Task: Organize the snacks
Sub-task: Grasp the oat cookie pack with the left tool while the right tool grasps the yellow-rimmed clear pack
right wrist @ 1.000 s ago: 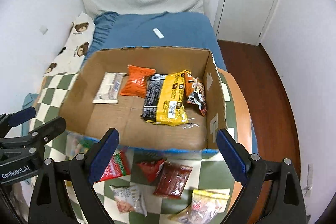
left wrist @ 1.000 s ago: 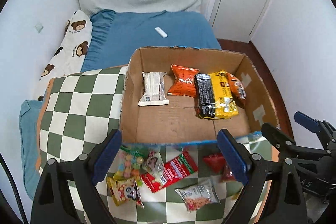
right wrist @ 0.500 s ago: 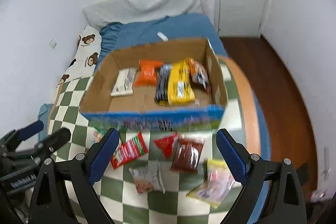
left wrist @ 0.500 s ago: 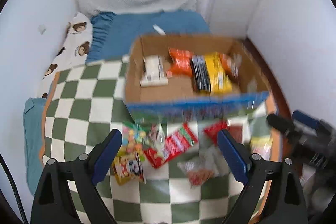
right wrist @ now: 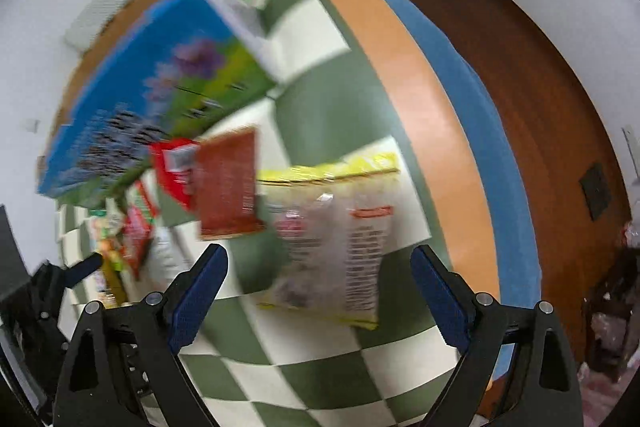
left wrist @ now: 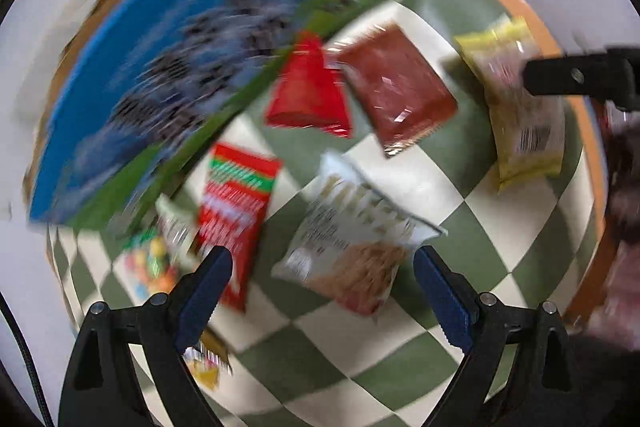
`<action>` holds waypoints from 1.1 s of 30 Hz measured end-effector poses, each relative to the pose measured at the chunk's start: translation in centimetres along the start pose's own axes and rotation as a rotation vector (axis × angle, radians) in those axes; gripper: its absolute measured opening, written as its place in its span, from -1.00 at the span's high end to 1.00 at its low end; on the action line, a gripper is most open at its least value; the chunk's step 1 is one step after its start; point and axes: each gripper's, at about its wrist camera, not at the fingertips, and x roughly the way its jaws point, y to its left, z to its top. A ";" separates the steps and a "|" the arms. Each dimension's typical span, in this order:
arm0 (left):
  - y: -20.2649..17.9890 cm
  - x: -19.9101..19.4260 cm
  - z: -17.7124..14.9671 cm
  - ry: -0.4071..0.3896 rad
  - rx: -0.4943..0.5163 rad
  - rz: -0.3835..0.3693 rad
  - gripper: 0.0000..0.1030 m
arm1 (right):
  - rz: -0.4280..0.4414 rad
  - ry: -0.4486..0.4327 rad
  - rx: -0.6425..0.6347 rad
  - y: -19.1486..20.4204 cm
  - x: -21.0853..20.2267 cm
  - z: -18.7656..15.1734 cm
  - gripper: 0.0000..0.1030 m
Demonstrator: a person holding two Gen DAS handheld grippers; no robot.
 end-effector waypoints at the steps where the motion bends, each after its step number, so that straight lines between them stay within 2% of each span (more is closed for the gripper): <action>1: -0.6 0.6 0.4 0.005 0.041 -0.004 -0.77 | -0.003 0.014 -0.002 -0.2 1.0 0.0 -0.80; 2: -1.1 1.2 0.7 0.011 0.071 -0.002 -0.49 | -0.011 0.022 -0.002 -0.3 1.6 0.2 -0.77; 3: -1.3 1.8 0.9 0.029 0.073 -0.006 -0.28 | -0.014 0.033 -0.006 -0.3 2.4 0.3 -0.65; 4: -1.2 2.3 1.0 0.050 0.052 -0.019 -0.03 | -0.011 0.046 -0.020 -0.2 3.3 0.3 -0.42; 6: -0.4 2.5 1.0 0.061 -0.031 -0.050 -0.01 | -0.013 0.070 -0.036 0.0 4.4 0.2 -0.11; 7: 0.2 2.5 0.8 0.065 -0.086 -0.070 -0.01 | -0.017 0.076 -0.048 0.2 4.8 0.0 -0.08; 11: 4.0 3.4 -1.8 0.146 -0.442 -0.229 -0.01 | -0.023 0.089 -0.143 2.0 5.2 -1.6 0.00; 13: 5.1 4.2 -3.8 0.172 -0.571 -0.278 -0.01 | -0.004 0.131 -0.195 3.1 5.7 -2.8 0.00; 15: 5.5 4.9 -5.0 0.183 -0.645 -0.316 -0.04 | 0.001 0.153 -0.239 4.1 6.0 -4.0 0.00; 16: 5.6 5.1 -5.4 0.188 -0.667 -0.329 -0.12 | -0.004 0.155 -0.260 4.5 6.1 -4.4 0.00; 18: 5.4 6.1 -6.0 0.219 -0.688 -0.367 -0.17 | -0.026 0.148 -0.282 5.1 6.3 -5.1 -0.04; 25: 3.0 6.3 -6.7 0.195 -0.672 -0.334 -0.20 | -0.027 0.160 -0.258 5.1 7.6 -5.5 -0.11; 27: 2.5 5.5 -7.0 0.167 -0.678 -0.314 -0.10 | -0.028 0.154 -0.256 5.2 7.6 -5.3 -0.11; 31: 1.9 3.0 -7.2 0.108 -0.668 -0.268 0.15 | -0.024 0.124 -0.248 5.2 7.3 -5.7 0.08; 33: 1.7 1.6 -6.6 0.084 -0.668 -0.265 0.18 | -0.014 0.114 -0.243 5.3 6.6 -5.9 0.10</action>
